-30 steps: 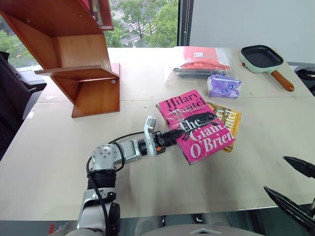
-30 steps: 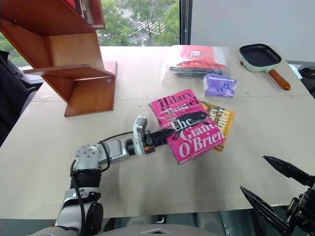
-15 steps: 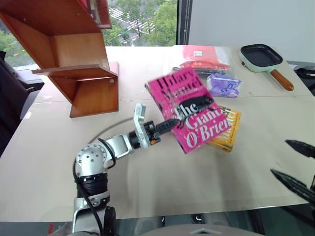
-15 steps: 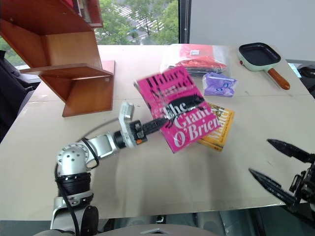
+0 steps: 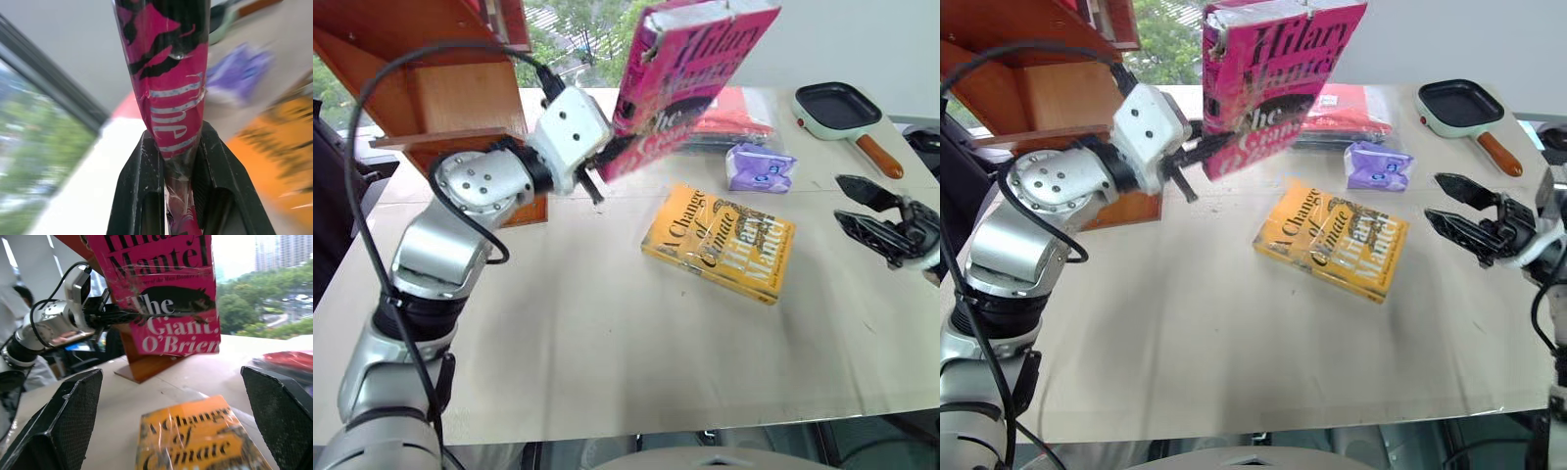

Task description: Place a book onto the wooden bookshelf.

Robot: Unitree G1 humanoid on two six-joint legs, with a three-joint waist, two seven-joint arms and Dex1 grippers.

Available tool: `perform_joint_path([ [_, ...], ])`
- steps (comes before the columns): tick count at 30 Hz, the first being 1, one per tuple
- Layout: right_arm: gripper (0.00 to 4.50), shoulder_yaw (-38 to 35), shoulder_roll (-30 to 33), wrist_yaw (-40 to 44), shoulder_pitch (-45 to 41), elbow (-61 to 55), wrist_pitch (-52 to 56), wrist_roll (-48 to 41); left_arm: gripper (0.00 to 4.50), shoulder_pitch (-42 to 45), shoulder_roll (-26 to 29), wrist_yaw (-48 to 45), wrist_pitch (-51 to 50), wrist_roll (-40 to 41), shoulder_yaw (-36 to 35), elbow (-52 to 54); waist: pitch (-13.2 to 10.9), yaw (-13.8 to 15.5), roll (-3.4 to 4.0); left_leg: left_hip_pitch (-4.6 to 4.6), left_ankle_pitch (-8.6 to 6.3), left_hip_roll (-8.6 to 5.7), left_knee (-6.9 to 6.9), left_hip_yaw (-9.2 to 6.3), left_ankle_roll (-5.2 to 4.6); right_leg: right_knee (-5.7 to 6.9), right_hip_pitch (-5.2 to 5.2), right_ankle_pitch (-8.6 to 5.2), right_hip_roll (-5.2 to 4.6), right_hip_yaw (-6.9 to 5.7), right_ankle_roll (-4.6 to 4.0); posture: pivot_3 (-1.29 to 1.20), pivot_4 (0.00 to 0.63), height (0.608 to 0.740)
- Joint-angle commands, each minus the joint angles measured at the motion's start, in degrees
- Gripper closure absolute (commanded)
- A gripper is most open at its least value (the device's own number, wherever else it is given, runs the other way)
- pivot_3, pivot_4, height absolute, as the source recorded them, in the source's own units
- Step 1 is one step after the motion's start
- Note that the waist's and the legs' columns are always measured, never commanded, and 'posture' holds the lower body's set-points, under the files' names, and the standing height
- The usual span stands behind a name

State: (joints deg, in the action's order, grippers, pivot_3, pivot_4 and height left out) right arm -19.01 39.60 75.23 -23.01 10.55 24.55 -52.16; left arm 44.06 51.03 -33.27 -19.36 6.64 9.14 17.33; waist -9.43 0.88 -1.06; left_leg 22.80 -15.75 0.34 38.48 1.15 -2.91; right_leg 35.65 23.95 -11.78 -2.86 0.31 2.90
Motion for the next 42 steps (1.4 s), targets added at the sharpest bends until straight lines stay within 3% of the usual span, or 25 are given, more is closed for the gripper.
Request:
perform_joint_path([
  [1,0.0,2.0,-1.9,2.6,-5.4,4.3,-0.6,1.9,4.33,3.5,6.3,3.7,13.4,-14.3,-3.0,-0.9,0.0,-0.1,0.01,0.0,0.0,0.01,0.0,0.03,0.0,0.01,0.02,0.0,-0.01,0.02,0.02,0.0,0.15,0.74],
  [4,0.0,3.9,-3.5,5.2,-10.7,10.1,-2.3,4.7,4.33,0.9,11.8,3.8,18.9,-21.0,-5.0,-2.4,-0.1,-0.3,0.12,0.0,0.0,-0.01,-0.07,0.17,0.01,0.06,0.13,-0.04,-0.13,0.12,0.1,0.0,0.15,0.74],
  [10,0.0,5.2,-4.9,9.2,-19.0,19.9,-4.8,9.0,4.33,-4.7,15.6,-1.5,13.6,-23.9,-11.3,3.2,-0.3,-0.1,0.15,0.08,-0.02,0.0,-0.03,0.18,-0.03,0.22,0.23,-0.05,-0.13,0.06,0.12,0.0,0.15,0.74],
  [16,0.0,6.3,-7.1,13.6,-28.4,32.0,-7.1,13.0,4.33,-21.4,20.3,-13.5,1.8,-27.5,-28.2,12.9,-0.4,-1.7,0.19,0.08,-0.01,0.02,-0.06,0.28,-0.02,0.26,0.32,-0.05,-0.14,0.14,0.13,0.0,0.15,0.74],
  [25,0.0,6.9,-10.2,17.3,-36.2,42.1,-10.0,16.0,4.33,-37.7,20.5,-26.1,-5.7,-37.4,-46.5,16.8,-0.5,-1.7,0.27,0.08,0.0,0.11,-0.09,0.21,0.02,0.27,0.33,-0.05,-0.06,0.05,0.12,0.0,0.15,0.74],
  [32,0.0,6.8,-11.9,17.3,-38.1,43.3,-11.7,16.1,4.33,-40.0,23.1,-27.6,-4.9,-39.0,-46.5,10.4,-0.5,-1.8,0.27,0.06,0.12,0.11,-0.09,0.22,0.23,0.32,0.33,-0.04,-0.15,0.05,0.11,0.0,0.15,0.74],
  [42,0.0,8.4,-11.8,17.3,-35.8,35.7,-11.1,13.5,4.33,-32.3,31.5,-26.7,-2.4,-33.2,-34.7,-0.9,-0.6,-3.1,0.27,0.06,0.09,0.13,-0.17,0.44,0.19,0.92,0.76,-0.04,-0.22,0.31,0.08,0.0,0.15,0.74],
])
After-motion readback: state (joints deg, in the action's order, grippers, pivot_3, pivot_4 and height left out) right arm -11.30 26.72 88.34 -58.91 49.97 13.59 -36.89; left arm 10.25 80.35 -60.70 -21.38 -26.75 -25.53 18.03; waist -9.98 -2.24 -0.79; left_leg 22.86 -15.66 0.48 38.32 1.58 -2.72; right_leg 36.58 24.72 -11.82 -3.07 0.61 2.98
